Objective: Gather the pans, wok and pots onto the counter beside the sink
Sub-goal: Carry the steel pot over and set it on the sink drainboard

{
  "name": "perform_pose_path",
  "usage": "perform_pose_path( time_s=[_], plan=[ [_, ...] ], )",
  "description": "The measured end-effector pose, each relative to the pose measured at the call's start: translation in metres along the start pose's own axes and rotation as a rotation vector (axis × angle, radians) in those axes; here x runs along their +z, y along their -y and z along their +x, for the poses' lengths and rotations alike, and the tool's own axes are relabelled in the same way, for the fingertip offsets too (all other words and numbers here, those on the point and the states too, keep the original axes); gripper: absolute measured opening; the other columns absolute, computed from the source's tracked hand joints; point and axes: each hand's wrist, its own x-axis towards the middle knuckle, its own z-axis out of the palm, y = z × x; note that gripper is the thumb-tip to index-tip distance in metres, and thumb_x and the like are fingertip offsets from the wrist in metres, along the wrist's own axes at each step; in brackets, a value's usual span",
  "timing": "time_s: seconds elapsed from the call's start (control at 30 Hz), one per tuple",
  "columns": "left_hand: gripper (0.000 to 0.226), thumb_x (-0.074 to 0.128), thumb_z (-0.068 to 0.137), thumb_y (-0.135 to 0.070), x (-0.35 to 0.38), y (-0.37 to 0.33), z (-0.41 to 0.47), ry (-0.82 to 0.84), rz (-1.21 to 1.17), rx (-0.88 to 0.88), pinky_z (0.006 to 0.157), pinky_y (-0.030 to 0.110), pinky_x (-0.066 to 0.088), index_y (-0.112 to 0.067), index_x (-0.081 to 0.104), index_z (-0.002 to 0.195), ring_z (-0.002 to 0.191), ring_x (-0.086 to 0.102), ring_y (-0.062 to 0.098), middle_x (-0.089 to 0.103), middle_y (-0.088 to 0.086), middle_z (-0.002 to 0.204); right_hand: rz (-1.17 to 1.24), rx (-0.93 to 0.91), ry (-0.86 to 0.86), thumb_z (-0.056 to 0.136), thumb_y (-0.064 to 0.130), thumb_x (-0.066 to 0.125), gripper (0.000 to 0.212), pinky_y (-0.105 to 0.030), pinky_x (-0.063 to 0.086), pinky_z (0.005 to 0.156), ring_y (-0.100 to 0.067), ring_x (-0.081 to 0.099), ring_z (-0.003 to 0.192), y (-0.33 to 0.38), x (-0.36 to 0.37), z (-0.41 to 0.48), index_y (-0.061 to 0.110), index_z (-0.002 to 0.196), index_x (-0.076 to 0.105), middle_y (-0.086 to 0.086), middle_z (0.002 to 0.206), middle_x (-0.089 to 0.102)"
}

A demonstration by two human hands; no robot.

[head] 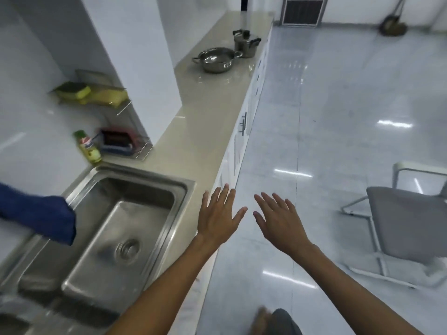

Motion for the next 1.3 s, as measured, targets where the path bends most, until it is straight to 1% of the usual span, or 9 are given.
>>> perform_pose_path(
  time_s=[0.1, 0.2, 0.33, 0.43, 0.53, 0.83, 1.0, 1.1, 1.3],
  plan=[
    [0.08, 0.016, 0.096, -0.071, 0.014, -0.003, 0.081, -0.008, -0.014, 0.003, 0.122, 0.051, 0.012, -0.021, 0.039, 0.153, 0.15, 0.031, 0.025, 0.033, 0.003, 0.163, 0.024, 0.025, 0.0, 0.105, 0.047, 0.036, 0.056, -0.051, 0.03, 0.12, -0.032, 0.035, 0.149, -0.04, 0.002, 0.07, 0.022, 0.155, 0.037, -0.004, 0.16, 0.041],
    [0.079, 0.016, 0.095, -0.072, 0.025, -0.006, 0.166, 0.034, -0.001, -0.019, 0.123, 0.05, 0.008, -0.023, 0.035, 0.155, 0.152, 0.026, 0.023, 0.028, 0.002, 0.165, 0.021, -0.006, 0.02, 0.105, 0.048, 0.034, 0.057, -0.05, 0.029, 0.121, -0.031, 0.034, 0.149, -0.081, 0.002, 0.147, 0.022, 0.155, 0.036, -0.004, 0.161, 0.039],
    [0.078, 0.015, 0.096, -0.071, 0.033, -0.018, 0.273, 0.073, -0.031, -0.088, 0.123, 0.048, 0.005, -0.024, 0.029, 0.157, 0.153, 0.021, 0.02, 0.024, 0.0, 0.167, 0.094, -0.006, 0.011, 0.104, 0.047, 0.038, 0.056, -0.048, 0.036, 0.116, -0.03, 0.044, 0.144, -0.136, -0.009, 0.252, 0.019, 0.152, 0.042, -0.005, 0.155, 0.047],
    [0.084, 0.01, 0.092, -0.075, 0.026, -0.025, 0.356, 0.058, -0.078, -0.136, 0.124, 0.049, 0.014, -0.023, 0.031, 0.156, 0.151, 0.028, 0.02, 0.031, 0.0, 0.164, 0.145, -0.023, 0.013, 0.104, 0.048, 0.039, 0.055, -0.044, 0.045, 0.108, -0.026, 0.053, 0.135, -0.172, -0.023, 0.335, 0.018, 0.149, 0.045, -0.004, 0.15, 0.054],
    [0.08, 0.018, 0.095, -0.071, 0.019, -0.022, 0.43, 0.022, -0.129, -0.171, 0.122, 0.048, 0.023, -0.02, 0.034, 0.154, 0.148, 0.035, 0.021, 0.036, 0.003, 0.162, 0.189, -0.032, 0.002, 0.104, 0.049, 0.038, 0.055, -0.043, 0.049, 0.102, -0.027, 0.057, 0.13, -0.2, -0.034, 0.41, 0.019, 0.149, 0.044, -0.002, 0.148, 0.056],
    [0.075, 0.024, 0.097, -0.067, 0.038, 0.013, 0.664, -0.089, -0.173, -0.25, 0.117, 0.045, 0.033, -0.017, 0.038, 0.152, 0.143, 0.043, 0.02, 0.045, 0.004, 0.157, 0.27, -0.104, -0.02, 0.104, 0.052, 0.036, 0.054, -0.041, 0.053, 0.094, -0.025, 0.062, 0.121, -0.262, -0.029, 0.655, 0.024, 0.149, 0.043, 0.0, 0.141, 0.061],
    [0.067, 0.036, 0.101, -0.059, 0.036, 0.048, 0.784, -0.132, -0.27, -0.386, 0.109, 0.04, 0.039, -0.015, 0.039, 0.151, 0.135, 0.052, 0.024, 0.049, 0.005, 0.154, 0.392, -0.089, 0.038, 0.102, 0.057, 0.032, 0.054, -0.042, 0.054, 0.092, -0.02, 0.06, 0.124, -0.289, -0.031, 0.795, 0.032, 0.149, 0.036, 0.004, 0.144, 0.058],
    [0.065, 0.039, 0.101, -0.056, 0.027, 0.069, 0.85, -0.149, -0.301, -0.475, 0.106, 0.041, 0.042, -0.014, 0.04, 0.15, 0.132, 0.054, 0.027, 0.051, 0.006, 0.152, 0.491, -0.074, 0.06, 0.102, 0.054, 0.038, 0.05, -0.042, 0.054, 0.095, -0.018, 0.062, 0.122, -0.304, -0.037, 0.876, 0.032, 0.148, 0.037, 0.007, 0.145, 0.058],
    [0.06, 0.043, 0.1, -0.054, 0.018, 0.137, 0.967, -0.231, -0.382, -0.728, 0.103, 0.044, 0.045, -0.017, 0.045, 0.146, 0.129, 0.055, 0.031, 0.055, 0.008, 0.147, 0.603, -0.103, 0.095, 0.102, 0.047, 0.045, 0.046, -0.042, 0.055, 0.088, -0.02, 0.069, 0.106, -0.325, -0.021, 1.033, 0.028, 0.143, 0.042, 0.002, 0.135, 0.064]
  ],
)
